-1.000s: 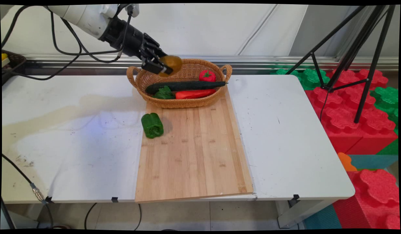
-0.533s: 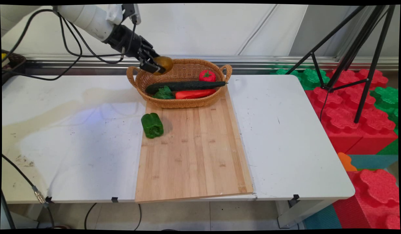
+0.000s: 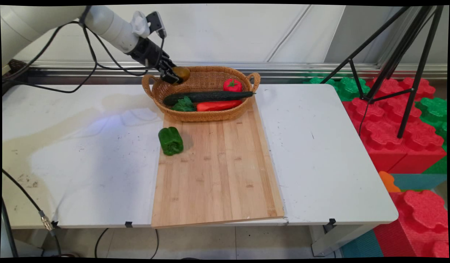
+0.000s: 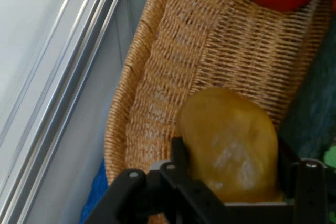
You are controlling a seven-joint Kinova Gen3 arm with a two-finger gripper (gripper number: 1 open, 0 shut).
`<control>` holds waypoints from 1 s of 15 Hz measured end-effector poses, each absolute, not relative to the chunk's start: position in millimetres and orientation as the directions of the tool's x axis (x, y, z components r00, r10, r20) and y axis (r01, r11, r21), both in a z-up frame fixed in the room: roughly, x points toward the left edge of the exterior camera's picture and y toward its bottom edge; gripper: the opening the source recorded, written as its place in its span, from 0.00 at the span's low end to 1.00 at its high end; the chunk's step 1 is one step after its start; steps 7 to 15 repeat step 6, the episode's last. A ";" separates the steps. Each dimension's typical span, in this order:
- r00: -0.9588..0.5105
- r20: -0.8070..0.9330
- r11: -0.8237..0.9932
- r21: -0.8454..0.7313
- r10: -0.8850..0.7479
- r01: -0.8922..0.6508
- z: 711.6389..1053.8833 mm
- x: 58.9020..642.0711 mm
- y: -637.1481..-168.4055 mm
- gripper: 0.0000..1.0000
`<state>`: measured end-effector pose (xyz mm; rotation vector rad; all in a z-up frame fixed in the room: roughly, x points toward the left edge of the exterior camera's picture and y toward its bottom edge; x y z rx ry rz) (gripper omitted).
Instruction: Place the picked object in the vegetable basket
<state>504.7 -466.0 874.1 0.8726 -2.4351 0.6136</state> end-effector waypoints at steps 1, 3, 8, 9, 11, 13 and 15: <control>-0.682 0.566 0.693 -0.247 -0.464 -0.677 871.4 504.0 -469.4 0.00; -0.680 0.560 0.690 -0.246 -0.472 -0.681 865.3 504.0 -474.6 0.00; -0.677 0.555 0.688 -0.238 -0.483 -0.685 856.8 504.0 -482.3 1.00; -0.677 0.555 0.688 -0.238 -0.483 -0.685 856.8 504.0 -482.3 1.00; -0.677 0.555 0.688 -0.238 -0.483 -0.685 856.8 504.0 -482.3 1.00; -0.677 0.555 0.688 -0.238 -0.483 -0.685 856.8 504.0 -482.3 1.00; -0.677 0.555 0.688 -0.238 -0.483 -0.685 856.8 504.0 -482.3 1.00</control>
